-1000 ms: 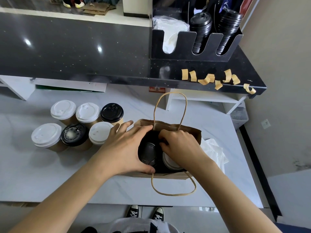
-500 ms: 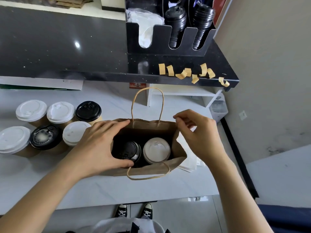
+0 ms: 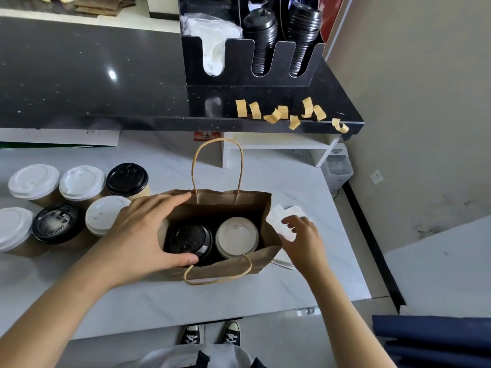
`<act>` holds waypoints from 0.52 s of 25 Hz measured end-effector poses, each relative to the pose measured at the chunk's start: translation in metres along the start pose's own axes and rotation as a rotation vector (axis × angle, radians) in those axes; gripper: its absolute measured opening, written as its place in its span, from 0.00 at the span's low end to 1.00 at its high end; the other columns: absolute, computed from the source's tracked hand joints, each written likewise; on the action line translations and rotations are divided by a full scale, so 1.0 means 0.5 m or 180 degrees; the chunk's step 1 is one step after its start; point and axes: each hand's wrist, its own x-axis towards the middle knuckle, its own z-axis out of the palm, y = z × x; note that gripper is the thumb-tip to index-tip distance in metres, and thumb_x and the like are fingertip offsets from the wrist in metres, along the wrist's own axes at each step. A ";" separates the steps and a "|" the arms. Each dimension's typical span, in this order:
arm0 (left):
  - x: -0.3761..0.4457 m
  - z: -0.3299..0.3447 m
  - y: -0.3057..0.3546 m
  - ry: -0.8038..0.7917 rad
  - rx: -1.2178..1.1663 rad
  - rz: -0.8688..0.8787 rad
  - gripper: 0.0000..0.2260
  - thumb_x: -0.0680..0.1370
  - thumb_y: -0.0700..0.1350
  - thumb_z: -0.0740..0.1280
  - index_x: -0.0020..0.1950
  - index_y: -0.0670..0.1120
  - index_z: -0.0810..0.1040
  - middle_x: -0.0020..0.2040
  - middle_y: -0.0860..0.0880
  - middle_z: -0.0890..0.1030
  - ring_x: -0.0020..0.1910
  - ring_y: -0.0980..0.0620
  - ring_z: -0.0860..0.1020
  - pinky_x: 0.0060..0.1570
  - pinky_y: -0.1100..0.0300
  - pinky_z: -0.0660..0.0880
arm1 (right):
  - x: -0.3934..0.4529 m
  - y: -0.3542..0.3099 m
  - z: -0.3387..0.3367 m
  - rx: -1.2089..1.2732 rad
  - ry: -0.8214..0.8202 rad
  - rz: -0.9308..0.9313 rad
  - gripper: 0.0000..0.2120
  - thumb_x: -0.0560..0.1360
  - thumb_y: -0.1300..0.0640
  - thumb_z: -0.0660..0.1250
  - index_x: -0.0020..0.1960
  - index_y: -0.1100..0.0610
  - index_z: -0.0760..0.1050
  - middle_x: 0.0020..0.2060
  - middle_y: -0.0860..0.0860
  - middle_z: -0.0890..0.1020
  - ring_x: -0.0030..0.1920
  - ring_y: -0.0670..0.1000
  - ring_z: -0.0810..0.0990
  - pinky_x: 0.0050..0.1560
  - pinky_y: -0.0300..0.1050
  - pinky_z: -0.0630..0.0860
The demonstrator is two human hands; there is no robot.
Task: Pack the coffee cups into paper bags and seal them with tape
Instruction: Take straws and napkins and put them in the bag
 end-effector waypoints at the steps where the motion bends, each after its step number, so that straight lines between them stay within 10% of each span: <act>1: -0.001 0.000 -0.001 -0.0001 -0.0006 0.0012 0.49 0.57 0.75 0.69 0.77 0.65 0.62 0.67 0.74 0.63 0.73 0.60 0.61 0.73 0.56 0.60 | -0.004 0.008 0.014 -0.0182 -0.0227 -0.0058 0.18 0.70 0.56 0.76 0.60 0.51 0.80 0.53 0.50 0.82 0.55 0.56 0.78 0.52 0.50 0.74; 6: -0.006 0.004 -0.006 -0.0002 -0.0058 0.0051 0.48 0.58 0.75 0.70 0.77 0.65 0.64 0.67 0.76 0.62 0.72 0.60 0.62 0.73 0.56 0.60 | -0.034 0.042 0.059 -0.0920 -0.0725 -0.0415 0.30 0.71 0.45 0.76 0.70 0.50 0.74 0.66 0.48 0.76 0.65 0.57 0.72 0.66 0.52 0.67; 13: -0.005 0.000 -0.001 0.0021 -0.0111 0.0037 0.47 0.58 0.75 0.69 0.76 0.65 0.64 0.67 0.76 0.63 0.70 0.62 0.61 0.70 0.58 0.60 | -0.024 0.068 0.068 -0.0489 -0.0062 -0.0572 0.05 0.79 0.58 0.69 0.51 0.56 0.83 0.52 0.52 0.84 0.51 0.60 0.78 0.51 0.52 0.71</act>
